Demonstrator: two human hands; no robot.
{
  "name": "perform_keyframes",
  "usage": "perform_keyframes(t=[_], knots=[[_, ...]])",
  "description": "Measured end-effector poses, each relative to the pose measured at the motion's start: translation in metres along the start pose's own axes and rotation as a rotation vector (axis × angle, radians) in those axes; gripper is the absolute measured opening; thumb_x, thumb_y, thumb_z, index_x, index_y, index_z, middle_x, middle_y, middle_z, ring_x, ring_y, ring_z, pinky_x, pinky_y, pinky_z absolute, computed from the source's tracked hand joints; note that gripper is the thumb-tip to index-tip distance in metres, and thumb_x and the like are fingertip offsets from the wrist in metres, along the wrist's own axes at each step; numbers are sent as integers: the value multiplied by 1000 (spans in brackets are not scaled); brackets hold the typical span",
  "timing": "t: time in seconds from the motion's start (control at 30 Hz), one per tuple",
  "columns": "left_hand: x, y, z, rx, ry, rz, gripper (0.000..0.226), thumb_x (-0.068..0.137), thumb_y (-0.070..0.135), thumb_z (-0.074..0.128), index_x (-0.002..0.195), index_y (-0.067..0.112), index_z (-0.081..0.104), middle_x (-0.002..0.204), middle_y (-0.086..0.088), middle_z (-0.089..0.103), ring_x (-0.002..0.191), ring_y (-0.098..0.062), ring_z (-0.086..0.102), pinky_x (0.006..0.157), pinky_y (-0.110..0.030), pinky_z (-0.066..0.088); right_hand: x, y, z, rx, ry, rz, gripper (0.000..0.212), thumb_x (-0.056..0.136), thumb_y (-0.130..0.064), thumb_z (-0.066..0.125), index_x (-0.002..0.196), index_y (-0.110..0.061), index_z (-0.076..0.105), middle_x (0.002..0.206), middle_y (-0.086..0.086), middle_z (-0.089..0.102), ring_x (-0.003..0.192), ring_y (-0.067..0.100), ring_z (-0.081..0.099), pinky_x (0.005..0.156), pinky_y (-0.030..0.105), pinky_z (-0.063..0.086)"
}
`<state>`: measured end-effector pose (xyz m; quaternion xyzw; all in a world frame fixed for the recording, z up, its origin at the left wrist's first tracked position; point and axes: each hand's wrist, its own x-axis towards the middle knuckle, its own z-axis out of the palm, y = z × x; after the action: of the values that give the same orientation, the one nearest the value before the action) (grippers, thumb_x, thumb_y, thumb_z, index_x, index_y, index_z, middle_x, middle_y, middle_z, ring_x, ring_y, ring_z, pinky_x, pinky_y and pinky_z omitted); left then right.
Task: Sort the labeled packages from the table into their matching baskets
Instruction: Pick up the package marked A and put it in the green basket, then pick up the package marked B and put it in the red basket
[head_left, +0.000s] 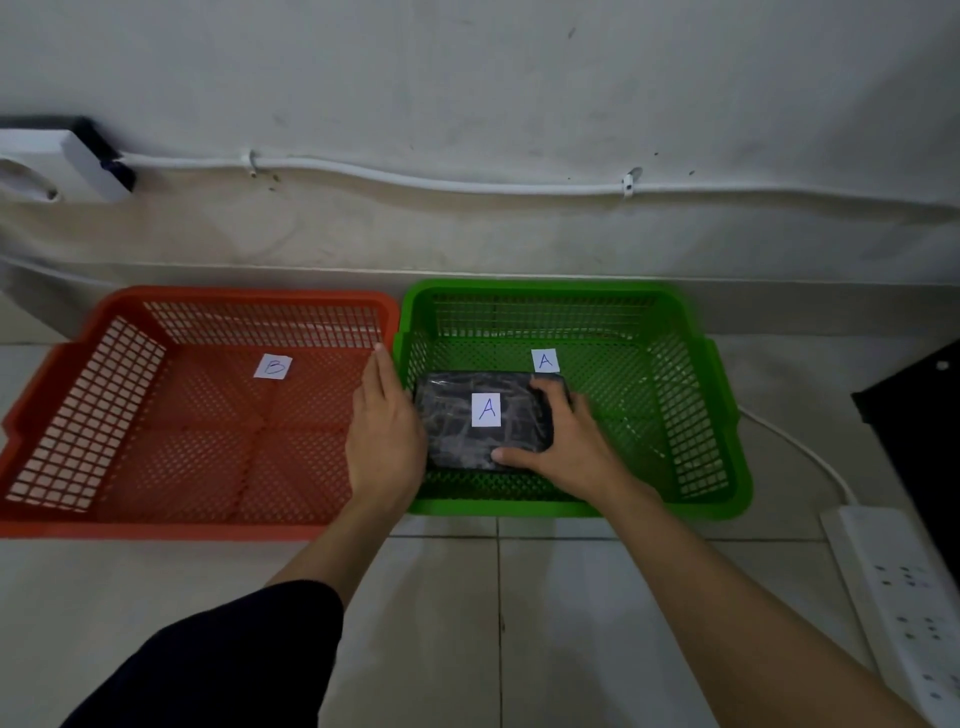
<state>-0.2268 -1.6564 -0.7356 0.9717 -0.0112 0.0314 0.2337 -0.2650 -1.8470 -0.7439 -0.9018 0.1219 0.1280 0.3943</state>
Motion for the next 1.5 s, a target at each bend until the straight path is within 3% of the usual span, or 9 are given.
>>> perform_keyframes(t=[0.13, 0.2, 0.33, 0.57, 0.77, 1.0, 1.27, 1.37, 1.5], knots=[[-2, 6, -10, -48, -81, -31, 61, 97, 11, 37, 150, 3, 7, 155, -18, 24, 135, -36, 33, 107, -45, 36, -6, -5, -1, -227, 114, -20, 83, 78, -67, 56, 146, -29, 28, 163, 10, 0, 149, 32, 8, 116, 52, 18], [5, 15, -28, -70, -203, -74, 61, 99, 22, 34, 150, 4, 5, 157, -18, 18, 141, -36, 24, 112, -48, 28, -18, -16, -5, -350, 229, -61, 69, 91, -61, 38, 147, -21, 31, 164, 9, 2, 150, 27, 1, 118, 48, 15], [20, 41, -99, 83, -363, 17, 65, 98, 30, 37, 149, 2, 10, 157, -18, 19, 143, -35, 19, 116, -46, 21, -53, -60, -24, -437, 105, 0, 59, 99, -46, 32, 147, -12, 33, 162, 9, 15, 150, 25, 8, 117, 43, 21], [18, 125, -265, 153, -438, 148, 57, 96, 29, 42, 144, 4, 26, 151, -18, 32, 139, -33, 27, 115, -45, 26, -109, -195, -149, -456, -100, 26, 61, 97, -43, 42, 148, -13, 29, 162, 9, 12, 149, 28, 10, 116, 47, 22], [23, 209, -444, 261, -488, 203, 54, 95, 31, 41, 141, 4, 33, 149, -16, 36, 138, -32, 30, 114, -44, 26, -186, -331, -288, -421, -75, -24, 57, 98, -40, 40, 147, -13, 30, 161, 9, 16, 148, 25, 13, 115, 44, 24], [32, 303, -655, 245, -547, 166, 62, 97, 39, 39, 148, 10, 22, 151, -11, 34, 137, -30, 34, 110, -45, 33, -271, -492, -438, -464, -5, -154, 52, 99, -40, 36, 146, -18, 33, 152, 6, 36, 135, 27, 38, 104, 43, 39], [-10, 355, -818, 384, -184, 310, 45, 97, 38, 38, 139, 22, 39, 139, -1, 49, 122, -25, 52, 93, -39, 44, -343, -623, -511, -412, 167, -290, 41, 95, -45, 43, 125, -19, 54, 120, 5, 66, 108, 26, 60, 85, 37, 49], [-34, 337, -858, 546, -85, 363, 41, 97, 34, 35, 135, 20, 44, 131, -2, 55, 116, -25, 55, 85, -36, 43, -368, -660, -503, -411, 147, -355, 39, 94, -45, 45, 121, -19, 56, 116, 3, 67, 104, 25, 61, 84, 37, 51], [-55, 281, -911, 516, -14, 279, 40, 97, 36, 34, 133, 23, 46, 128, 1, 58, 115, -23, 57, 85, -35, 44, -388, -707, -472, -459, 80, -459, 37, 94, -45, 46, 119, -21, 58, 114, 1, 68, 103, 23, 62, 83, 37, 51]])
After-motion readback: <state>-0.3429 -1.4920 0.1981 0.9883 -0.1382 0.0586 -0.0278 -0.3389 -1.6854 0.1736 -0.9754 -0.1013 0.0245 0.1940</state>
